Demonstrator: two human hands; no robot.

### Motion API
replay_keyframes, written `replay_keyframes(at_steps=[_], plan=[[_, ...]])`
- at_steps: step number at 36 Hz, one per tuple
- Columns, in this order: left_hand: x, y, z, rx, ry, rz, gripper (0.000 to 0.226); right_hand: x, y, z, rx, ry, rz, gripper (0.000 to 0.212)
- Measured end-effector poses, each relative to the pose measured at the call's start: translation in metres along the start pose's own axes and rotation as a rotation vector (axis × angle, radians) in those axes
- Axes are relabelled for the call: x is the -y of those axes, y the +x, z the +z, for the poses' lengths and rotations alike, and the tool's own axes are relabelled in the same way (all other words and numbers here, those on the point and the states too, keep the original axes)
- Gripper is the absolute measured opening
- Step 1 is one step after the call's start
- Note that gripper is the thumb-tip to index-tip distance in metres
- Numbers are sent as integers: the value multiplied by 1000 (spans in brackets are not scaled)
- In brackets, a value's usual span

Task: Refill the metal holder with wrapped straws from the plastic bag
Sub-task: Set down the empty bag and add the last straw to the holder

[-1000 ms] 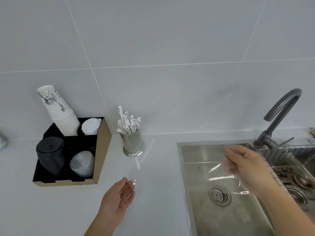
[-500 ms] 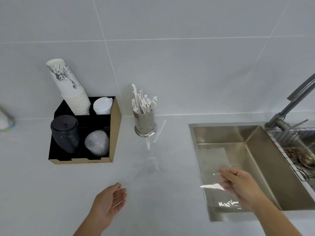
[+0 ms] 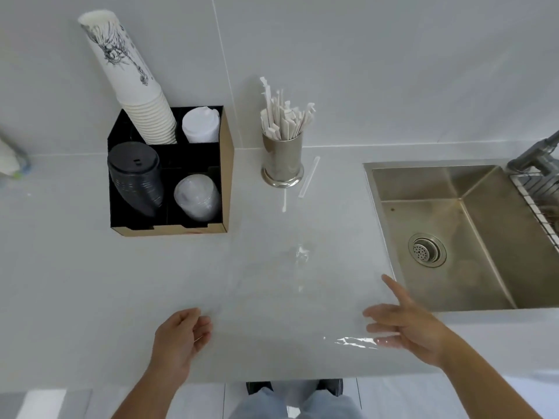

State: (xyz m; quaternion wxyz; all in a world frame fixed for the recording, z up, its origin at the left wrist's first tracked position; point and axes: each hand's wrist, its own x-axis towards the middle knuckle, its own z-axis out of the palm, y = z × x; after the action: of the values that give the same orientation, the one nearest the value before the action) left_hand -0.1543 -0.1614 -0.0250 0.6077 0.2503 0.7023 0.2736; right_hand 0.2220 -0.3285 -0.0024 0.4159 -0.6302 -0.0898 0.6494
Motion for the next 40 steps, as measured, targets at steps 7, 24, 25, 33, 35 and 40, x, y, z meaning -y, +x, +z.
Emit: replay_keyframes(at_steps=[7,24,25,33,35,40], plan=[[14,8,-46,-55,7,-9,10,-24,7,48,-126,-45,50,34],[20,20,-129,-115,82,40,11,-57,24,109,-261,-191,-48,11],[17,22,-134,-127,111,59,10,-56,26,114,-261,-193,-57,11],[-4,35,-156,-236,675,349,10,-48,43,144,-232,-198,-95,12],[-8,35,-155,-228,791,506,22,-46,47,150,-218,-207,-98,12],[-22,39,-122,-59,978,769,30,-45,53,159,-195,-210,-110,12]])
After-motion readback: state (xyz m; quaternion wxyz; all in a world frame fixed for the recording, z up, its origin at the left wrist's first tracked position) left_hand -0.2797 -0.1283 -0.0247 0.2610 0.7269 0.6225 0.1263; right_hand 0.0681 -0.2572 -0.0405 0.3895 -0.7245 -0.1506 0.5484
